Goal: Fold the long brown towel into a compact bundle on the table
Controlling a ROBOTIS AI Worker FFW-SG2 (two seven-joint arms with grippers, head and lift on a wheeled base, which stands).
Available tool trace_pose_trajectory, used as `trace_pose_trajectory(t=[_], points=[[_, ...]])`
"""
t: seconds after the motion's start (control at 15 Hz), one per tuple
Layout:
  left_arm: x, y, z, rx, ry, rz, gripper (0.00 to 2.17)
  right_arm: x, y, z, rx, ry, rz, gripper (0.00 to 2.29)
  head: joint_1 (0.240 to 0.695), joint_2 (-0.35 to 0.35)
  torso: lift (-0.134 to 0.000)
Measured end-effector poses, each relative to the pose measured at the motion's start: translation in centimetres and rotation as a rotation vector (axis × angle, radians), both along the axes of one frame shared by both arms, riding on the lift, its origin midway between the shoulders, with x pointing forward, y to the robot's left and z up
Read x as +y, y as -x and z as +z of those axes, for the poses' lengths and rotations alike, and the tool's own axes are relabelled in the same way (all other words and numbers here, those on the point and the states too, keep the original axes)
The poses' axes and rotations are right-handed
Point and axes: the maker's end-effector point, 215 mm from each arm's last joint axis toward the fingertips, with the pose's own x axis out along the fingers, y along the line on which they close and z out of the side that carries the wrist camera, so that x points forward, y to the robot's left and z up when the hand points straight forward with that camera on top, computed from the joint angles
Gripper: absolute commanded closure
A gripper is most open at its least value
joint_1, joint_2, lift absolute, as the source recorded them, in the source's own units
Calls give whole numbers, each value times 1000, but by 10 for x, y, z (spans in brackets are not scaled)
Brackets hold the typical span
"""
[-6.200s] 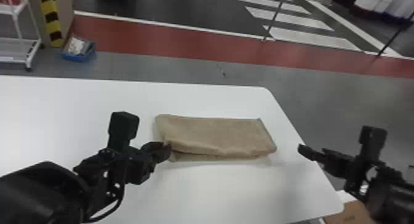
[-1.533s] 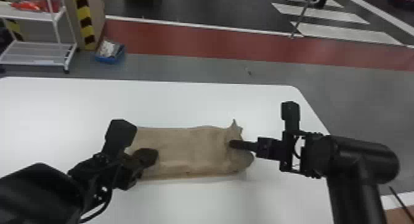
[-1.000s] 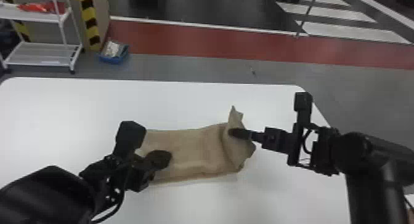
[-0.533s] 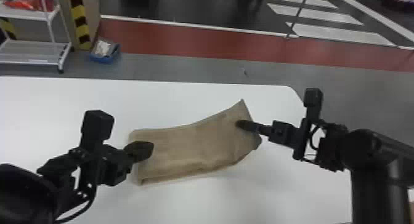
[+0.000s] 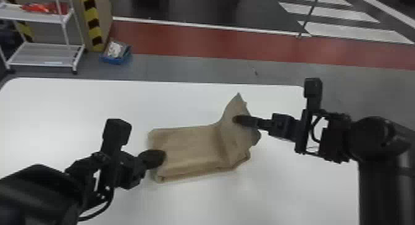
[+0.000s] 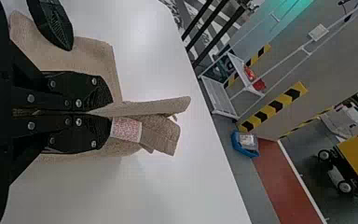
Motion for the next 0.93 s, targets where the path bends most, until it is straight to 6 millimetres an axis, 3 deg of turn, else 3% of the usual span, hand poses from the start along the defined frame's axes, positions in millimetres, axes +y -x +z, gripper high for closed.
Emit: trace_pose_trajectory(t=[0.2, 0.33, 0.93], points=[[-20, 2, 3, -2, 8, -26, 1744, 34, -4, 15, -21, 14, 50, 1301, 695, -183, -123], [-31, 5, 3, 2, 14, -39, 1744, 51, -4, 14, -10, 35, 79, 1305, 695, -176, -123], [-33, 1, 8, -8, 23, -40, 1744, 112, 10, -30, 69, 111, 199, 1285, 695, -113, -123]])
